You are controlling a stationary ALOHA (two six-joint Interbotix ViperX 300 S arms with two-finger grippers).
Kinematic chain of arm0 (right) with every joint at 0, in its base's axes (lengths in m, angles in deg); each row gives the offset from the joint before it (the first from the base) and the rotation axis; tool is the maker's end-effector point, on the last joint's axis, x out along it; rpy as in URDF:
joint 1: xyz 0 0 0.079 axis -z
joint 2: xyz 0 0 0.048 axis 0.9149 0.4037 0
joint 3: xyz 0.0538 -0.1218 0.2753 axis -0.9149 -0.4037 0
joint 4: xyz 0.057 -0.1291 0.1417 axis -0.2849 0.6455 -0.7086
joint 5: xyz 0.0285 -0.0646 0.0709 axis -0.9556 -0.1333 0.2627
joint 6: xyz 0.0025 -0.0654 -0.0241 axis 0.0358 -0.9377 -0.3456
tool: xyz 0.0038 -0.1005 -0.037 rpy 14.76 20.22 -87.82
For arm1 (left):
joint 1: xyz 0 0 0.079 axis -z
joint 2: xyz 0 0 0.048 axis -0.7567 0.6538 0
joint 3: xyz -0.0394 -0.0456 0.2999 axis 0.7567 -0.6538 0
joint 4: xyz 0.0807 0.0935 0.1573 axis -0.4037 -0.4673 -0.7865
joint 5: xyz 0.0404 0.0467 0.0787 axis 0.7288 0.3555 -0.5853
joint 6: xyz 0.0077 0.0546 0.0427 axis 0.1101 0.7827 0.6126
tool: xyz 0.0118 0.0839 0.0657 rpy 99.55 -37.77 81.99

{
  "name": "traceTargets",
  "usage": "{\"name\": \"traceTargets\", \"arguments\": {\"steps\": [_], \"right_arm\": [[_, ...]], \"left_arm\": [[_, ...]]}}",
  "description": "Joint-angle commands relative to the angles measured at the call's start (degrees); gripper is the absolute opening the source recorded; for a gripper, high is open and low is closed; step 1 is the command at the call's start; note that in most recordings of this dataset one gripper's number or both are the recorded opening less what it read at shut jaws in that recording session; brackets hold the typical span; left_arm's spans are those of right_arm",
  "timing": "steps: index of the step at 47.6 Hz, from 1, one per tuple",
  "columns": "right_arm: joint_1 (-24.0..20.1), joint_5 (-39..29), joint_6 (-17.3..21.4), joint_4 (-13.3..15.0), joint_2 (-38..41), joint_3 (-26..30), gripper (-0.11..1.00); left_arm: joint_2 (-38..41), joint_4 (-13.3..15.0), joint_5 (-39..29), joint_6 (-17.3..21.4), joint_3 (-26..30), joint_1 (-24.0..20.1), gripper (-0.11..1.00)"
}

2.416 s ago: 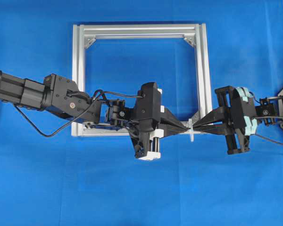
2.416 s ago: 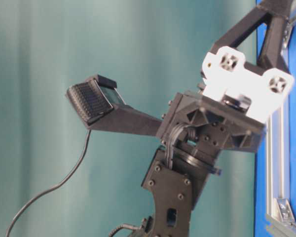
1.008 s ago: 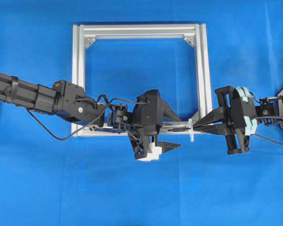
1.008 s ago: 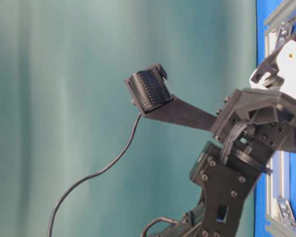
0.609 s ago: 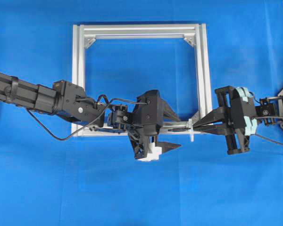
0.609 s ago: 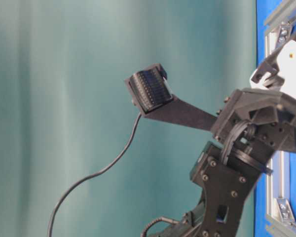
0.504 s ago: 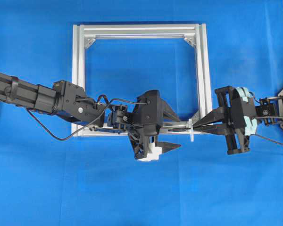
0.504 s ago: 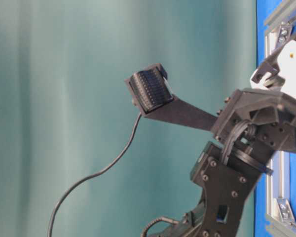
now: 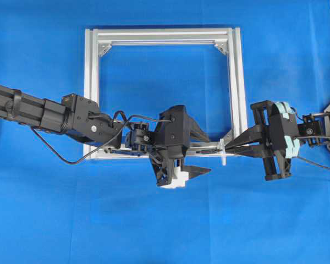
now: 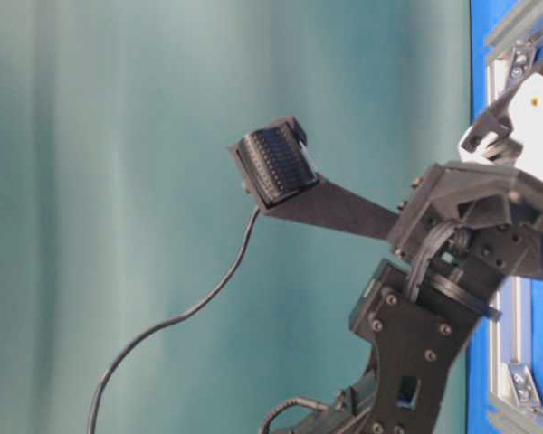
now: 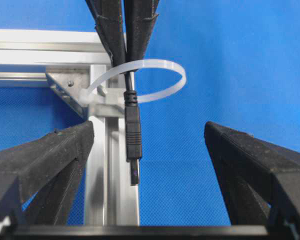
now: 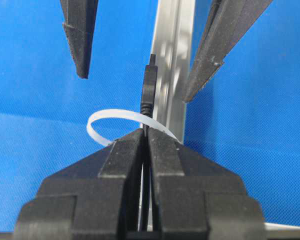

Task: Insert the wire through the string loop located on the right side.
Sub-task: 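Close the left gripper on the USB plug beyond the loop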

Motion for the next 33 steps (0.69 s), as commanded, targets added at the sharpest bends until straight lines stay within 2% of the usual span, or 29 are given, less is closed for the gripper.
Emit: {"name": "traceTargets", "arguments": {"steps": [1,25,30,33], "right_arm": [[0.1,0.3,-0.1,0.1,-0.4,1.1,-0.03],[0.1,0.3,-0.1,0.1,-0.4,1.1,-0.03],[0.1,0.3,-0.1,0.1,-0.4,1.1,-0.03],[0.1,0.3,-0.1,0.1,-0.4,1.1,-0.03]], "left_arm": [[-1.1,-0.2,-0.1,0.0,0.7,0.2,0.87],[-1.1,-0.2,-0.5,0.0,1.0,0.3,0.85],[-1.0,-0.2,-1.0,-0.3,1.1,0.3,0.79],[-1.0,-0.2,-1.3,-0.4,1.4,0.3,0.66]]}}
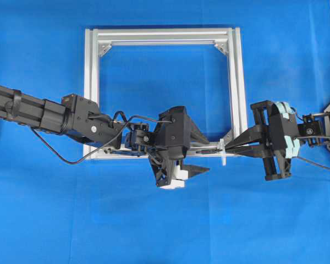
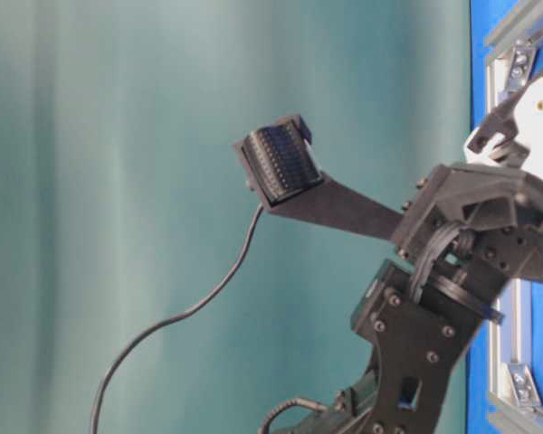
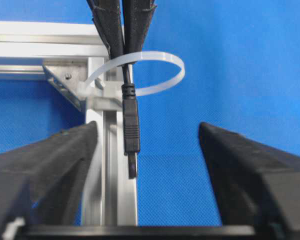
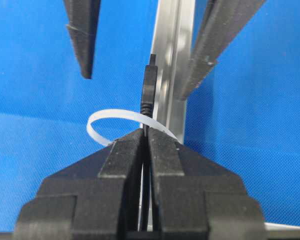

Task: Insert the wire through the string loop located on the right side.
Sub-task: 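Close the left gripper on the USB plug beyond the loop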

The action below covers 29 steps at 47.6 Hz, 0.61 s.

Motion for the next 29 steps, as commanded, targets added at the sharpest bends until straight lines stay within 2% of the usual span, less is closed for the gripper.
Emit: {"name": "traceTargets", "arguments": {"steps": [1,7,10,29], "right_arm": [[0.1,0.3,-0.1,0.1,-0.4,1.0,-0.03],[0.2,0.2,-0.1,0.1,-0.4,1.0,-0.03],[0.1,0.3,-0.1,0.1,-0.4,1.0,-0.03],[0.1,-0.9,-0.2,0.7,-0.4,1.0,-0.03]], "left_arm": [[-1.0,-0.1,-0.1,-0.2,1.4,0.0,0.60],[-1.0,-0.1,0.1,-0.2,1.6,-0.5,0.22],[-1.0,-0.1,0.3,-0.2,1.7,-0.7,0.09],[-1.0,-0.1,0.4,-0.2,1.8,-0.8,0.08]]}}
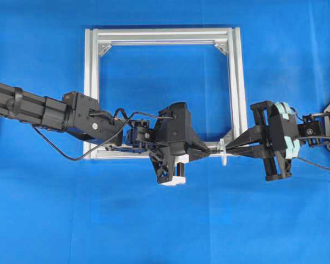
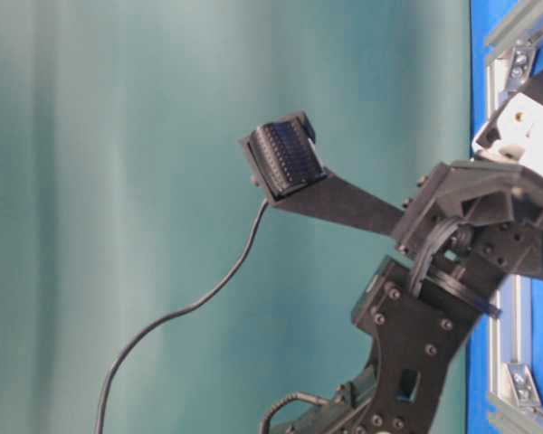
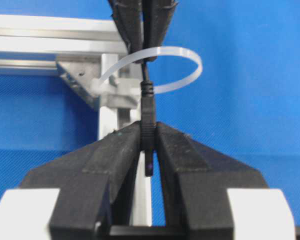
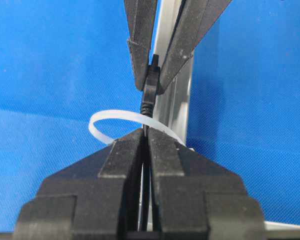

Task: Insert the wire through the string loop located on the right side.
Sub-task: 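Close the left gripper on the USB plug beyond the loop, then open the right gripper to release the cable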

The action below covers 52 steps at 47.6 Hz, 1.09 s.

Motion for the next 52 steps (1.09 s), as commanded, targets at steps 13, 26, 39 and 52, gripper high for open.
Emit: {"name": "traceTargets", "arguments": {"steps": [13,26,39,52], "right_arm": [[0.2,-1.1,0.0,0.2,-0.4,1.1,-0.02],[0.2,-1.9,0.3,-0.2,-0.4,1.1,0.51],[0.2,-2.4,0.2,-0.2,-0.9,1.1,0.92],[0.2,-2.8,0.1,-0.2,-0.9,1.1,0.93]], "left_arm": [[-1.1,-0.1,0.7,-0.1,1.5,0.1,0.09],[-1.1,-0.1,0.7,-0.1,1.5,0.1,0.09],[-1.1,-0.1,0.7,-0.1,1.5,0.1,0.09],[-4.0,-0.1,0.6,0.4,-1.4,0.1,0.09]]}}
